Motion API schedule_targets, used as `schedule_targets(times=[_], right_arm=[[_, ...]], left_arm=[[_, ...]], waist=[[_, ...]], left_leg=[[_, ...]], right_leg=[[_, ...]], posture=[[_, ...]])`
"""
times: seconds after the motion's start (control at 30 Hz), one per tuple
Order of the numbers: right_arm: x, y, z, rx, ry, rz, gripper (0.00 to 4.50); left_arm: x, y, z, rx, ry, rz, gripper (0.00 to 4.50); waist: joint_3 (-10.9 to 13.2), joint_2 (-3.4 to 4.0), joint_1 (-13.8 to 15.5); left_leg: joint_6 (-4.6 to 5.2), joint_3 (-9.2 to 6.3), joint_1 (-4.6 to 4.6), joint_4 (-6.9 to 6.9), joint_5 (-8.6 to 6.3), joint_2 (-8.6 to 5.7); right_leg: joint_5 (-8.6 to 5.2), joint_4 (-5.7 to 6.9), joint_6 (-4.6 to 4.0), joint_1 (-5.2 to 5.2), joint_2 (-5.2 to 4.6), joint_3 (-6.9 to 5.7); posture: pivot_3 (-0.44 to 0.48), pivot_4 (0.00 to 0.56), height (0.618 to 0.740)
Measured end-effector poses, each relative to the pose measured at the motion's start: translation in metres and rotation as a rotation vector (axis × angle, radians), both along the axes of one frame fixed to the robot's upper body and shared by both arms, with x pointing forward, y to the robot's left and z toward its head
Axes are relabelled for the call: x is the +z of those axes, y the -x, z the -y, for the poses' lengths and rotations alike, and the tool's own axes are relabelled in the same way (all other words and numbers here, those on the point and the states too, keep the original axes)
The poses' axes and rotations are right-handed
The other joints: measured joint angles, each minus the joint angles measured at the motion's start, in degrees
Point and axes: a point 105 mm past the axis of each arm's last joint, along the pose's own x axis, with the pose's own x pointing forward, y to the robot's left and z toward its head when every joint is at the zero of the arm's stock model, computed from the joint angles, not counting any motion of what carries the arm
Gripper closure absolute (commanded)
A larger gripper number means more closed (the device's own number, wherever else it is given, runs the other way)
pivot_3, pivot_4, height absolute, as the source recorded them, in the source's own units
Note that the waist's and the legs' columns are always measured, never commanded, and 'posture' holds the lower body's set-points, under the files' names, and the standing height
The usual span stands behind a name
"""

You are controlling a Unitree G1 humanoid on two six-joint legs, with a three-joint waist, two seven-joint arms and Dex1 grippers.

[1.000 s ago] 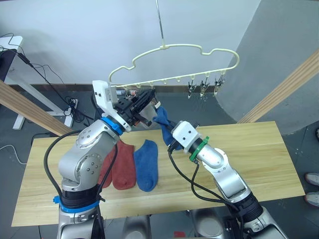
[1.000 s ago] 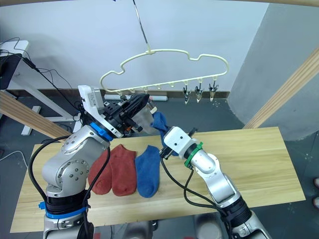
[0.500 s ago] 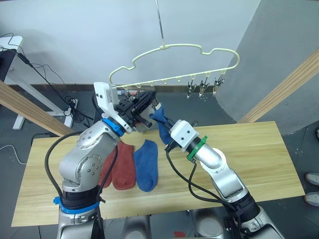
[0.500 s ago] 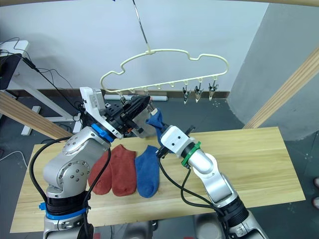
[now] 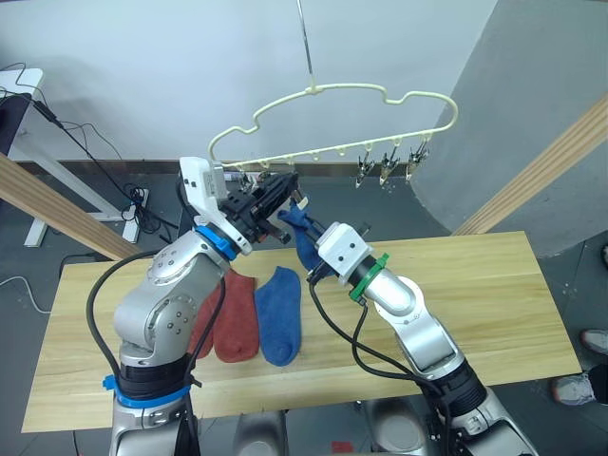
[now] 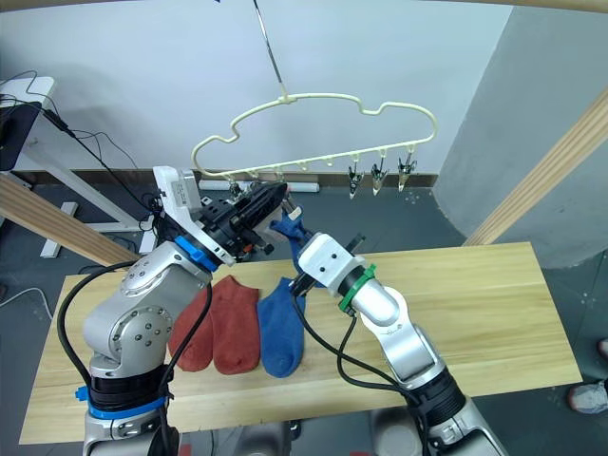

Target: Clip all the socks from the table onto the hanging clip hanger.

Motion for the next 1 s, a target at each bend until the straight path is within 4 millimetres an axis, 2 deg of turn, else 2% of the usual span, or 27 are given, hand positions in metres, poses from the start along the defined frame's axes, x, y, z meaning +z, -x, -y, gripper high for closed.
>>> schedule_targets(times=[0.1,0.47,0.5,0.6,0.8,1.0], right_arm=[[0.000,0.000,0.000,0.000,0.000,0.000,4.49],[0.001,0.000,-0.001,0.006,-0.005,0.000,4.50],[0.001,0.000,-0.002,0.007,-0.004,-0.003,4.23],[-0.003,0.000,-0.002,0.017,0.001,-0.040,3.30],[-0.018,-0.005,0.005,-0.003,0.067,-0.111,1.15],[-0.042,0.000,0.043,-0.029,0.201,-0.198,1.15]], left_arm=[[0.000,0.001,0.001,-0.009,0.010,-0.007,4.50],[-0.004,-0.001,-0.006,0.026,-0.022,-0.014,1.19],[-0.006,-0.001,-0.007,0.029,-0.026,-0.019,0.91],[-0.011,0.001,-0.011,0.035,-0.050,-0.027,0.91],[-0.015,0.004,-0.018,0.069,-0.101,-0.011,0.91],[-0.024,0.018,-0.022,0.042,-0.217,0.033,0.91]], waist=[[0.00,0.00,0.00],[0.00,0.00,0.00],[0.00,0.00,0.00],[0.00,0.00,0.00],[0.00,0.00,0.02],[-0.01,0.00,0.20]], left_leg=[[0.00,0.00,0.00,0.00,0.00,0.00],[0.00,0.02,0.00,-0.02,0.00,0.00],[0.00,0.02,0.00,-0.03,0.00,0.00],[0.00,0.03,-0.01,-0.04,0.00,0.02],[0.00,0.05,-0.02,-0.04,0.00,0.03],[0.00,0.07,-0.06,-0.08,0.00,0.03]], right_leg=[[0.00,0.00,0.00,0.00,0.00,0.00],[0.00,0.01,0.00,-0.05,0.00,0.01],[0.00,0.02,0.00,-0.05,0.00,0.02],[0.00,0.02,0.00,-0.08,0.00,0.03],[0.00,0.02,-0.01,-0.11,-0.02,0.06],[0.00,-0.01,0.00,-0.15,-0.05,0.06]], posture=[[-0.210,0.344,0.740],[-0.203,0.344,0.740],[-0.203,0.344,0.740],[-0.201,0.343,0.740],[-0.198,0.337,0.740],[-0.194,0.321,0.740]])
